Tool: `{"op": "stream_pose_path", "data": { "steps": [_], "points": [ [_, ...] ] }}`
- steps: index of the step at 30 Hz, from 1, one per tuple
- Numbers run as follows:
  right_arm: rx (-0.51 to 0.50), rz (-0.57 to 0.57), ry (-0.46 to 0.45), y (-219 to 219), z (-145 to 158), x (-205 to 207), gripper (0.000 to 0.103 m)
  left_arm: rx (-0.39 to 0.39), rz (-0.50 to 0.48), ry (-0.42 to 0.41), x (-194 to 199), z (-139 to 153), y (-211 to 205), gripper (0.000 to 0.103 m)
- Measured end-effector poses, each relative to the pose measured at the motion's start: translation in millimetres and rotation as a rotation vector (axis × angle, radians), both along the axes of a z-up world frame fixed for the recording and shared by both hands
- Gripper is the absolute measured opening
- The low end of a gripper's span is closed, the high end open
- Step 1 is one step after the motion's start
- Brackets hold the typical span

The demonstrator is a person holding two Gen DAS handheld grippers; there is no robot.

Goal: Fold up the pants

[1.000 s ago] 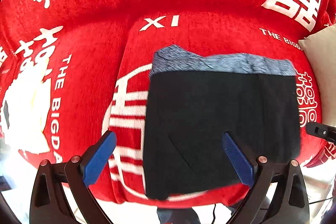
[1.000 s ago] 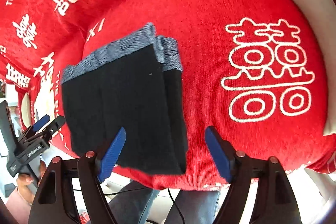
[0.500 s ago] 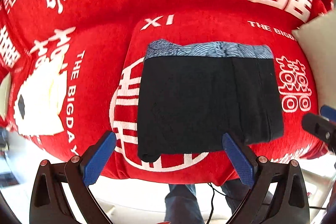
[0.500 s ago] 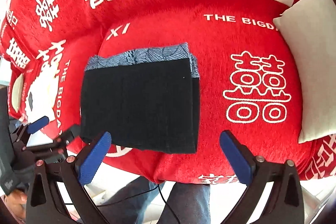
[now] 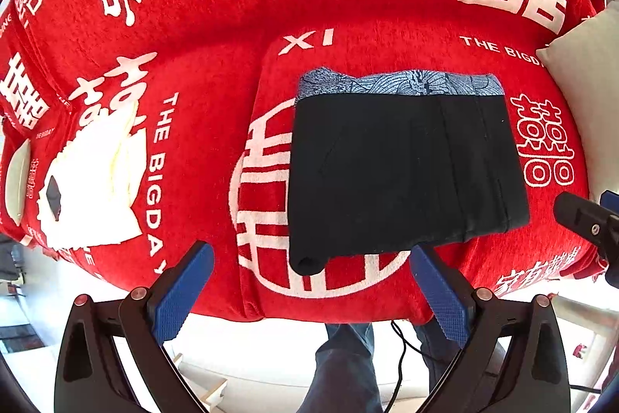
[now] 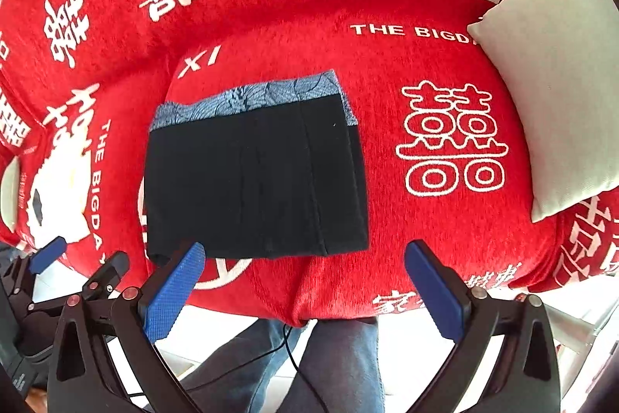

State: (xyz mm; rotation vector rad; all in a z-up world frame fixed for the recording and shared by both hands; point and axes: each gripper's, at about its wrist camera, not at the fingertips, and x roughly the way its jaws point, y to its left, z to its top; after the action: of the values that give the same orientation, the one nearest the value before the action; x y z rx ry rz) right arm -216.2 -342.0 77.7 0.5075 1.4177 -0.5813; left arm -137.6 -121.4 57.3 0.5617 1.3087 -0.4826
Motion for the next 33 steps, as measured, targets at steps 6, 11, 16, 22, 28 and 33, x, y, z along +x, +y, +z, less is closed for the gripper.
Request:
{"op": "stream_pose_path", "data": {
  "steps": [6, 11, 16, 22, 28, 33],
  "points": [
    [-0.008, 0.003, -0.006, 15, 5, -1, 0.103, -0.020, 0.020, 0.021, 2, 5, 7, 0.101],
    [-0.013, 0.014, 0.005, 24, 5, 0, 0.103, -0.020, 0.030, 0.026, 3, 5, 10, 0.101],
    [-0.015, 0.021, 0.016, 26, 5, 0, 0.103, -0.022, 0.022, 0.038, 3, 6, 9, 0.101],
    [-0.013, 0.018, 0.023, 27, 5, 0, 0.103, -0.018, 0.006, 0.041, 1, 6, 6, 0.101],
    [-0.014, 0.014, 0.020, 25, 8, 0, 0.103, -0.019, 0.002, 0.042, 2, 8, 5, 0.101],
    [-0.011, 0.008, 0.018, 25, 9, 1, 0.103, -0.019, -0.003, 0.042, 2, 9, 4, 0.101]
  ]
}}
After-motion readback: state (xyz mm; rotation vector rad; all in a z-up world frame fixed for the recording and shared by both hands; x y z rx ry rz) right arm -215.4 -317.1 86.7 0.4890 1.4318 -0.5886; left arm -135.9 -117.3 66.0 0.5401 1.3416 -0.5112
